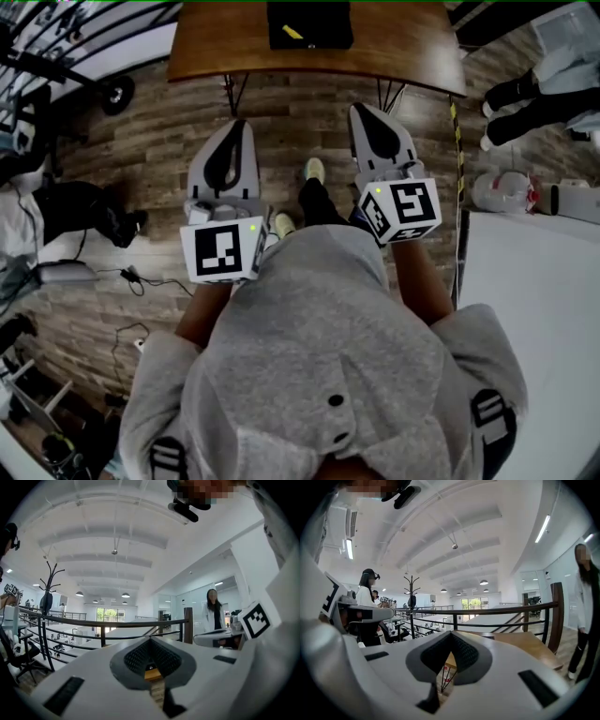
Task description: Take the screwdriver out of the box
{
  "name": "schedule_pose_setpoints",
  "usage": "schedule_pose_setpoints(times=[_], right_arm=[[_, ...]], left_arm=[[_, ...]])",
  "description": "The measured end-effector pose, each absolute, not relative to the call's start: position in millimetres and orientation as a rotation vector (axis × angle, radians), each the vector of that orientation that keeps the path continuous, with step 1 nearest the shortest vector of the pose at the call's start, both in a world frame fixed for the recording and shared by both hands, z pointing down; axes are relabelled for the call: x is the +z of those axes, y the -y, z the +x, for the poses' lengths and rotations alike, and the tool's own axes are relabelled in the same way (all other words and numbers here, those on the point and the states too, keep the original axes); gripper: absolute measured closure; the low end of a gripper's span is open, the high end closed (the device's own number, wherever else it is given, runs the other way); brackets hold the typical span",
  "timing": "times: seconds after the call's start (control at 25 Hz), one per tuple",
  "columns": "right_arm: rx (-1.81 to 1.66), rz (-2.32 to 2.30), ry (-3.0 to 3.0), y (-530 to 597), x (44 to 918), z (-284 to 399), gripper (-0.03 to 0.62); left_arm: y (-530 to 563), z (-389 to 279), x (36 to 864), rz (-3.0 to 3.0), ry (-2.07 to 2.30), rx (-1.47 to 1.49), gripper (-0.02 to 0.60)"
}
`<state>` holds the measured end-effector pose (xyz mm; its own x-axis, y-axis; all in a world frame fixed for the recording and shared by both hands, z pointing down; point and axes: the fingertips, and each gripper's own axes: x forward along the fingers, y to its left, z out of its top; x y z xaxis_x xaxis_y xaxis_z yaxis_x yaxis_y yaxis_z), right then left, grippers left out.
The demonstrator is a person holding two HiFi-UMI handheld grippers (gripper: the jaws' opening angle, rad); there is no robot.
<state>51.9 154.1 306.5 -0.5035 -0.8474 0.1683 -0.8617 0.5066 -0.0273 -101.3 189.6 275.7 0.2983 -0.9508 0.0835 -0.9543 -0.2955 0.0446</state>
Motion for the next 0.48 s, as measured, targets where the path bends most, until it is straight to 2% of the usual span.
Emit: schedule_pose_setpoints(times=[0.48], right_arm=[[0.167,1.445,2.608,-59.9,309.3,66.7,0.579]], left_arm=[[-91.6,-84.5,274.9,2.441,1.839,0.088,0.569]])
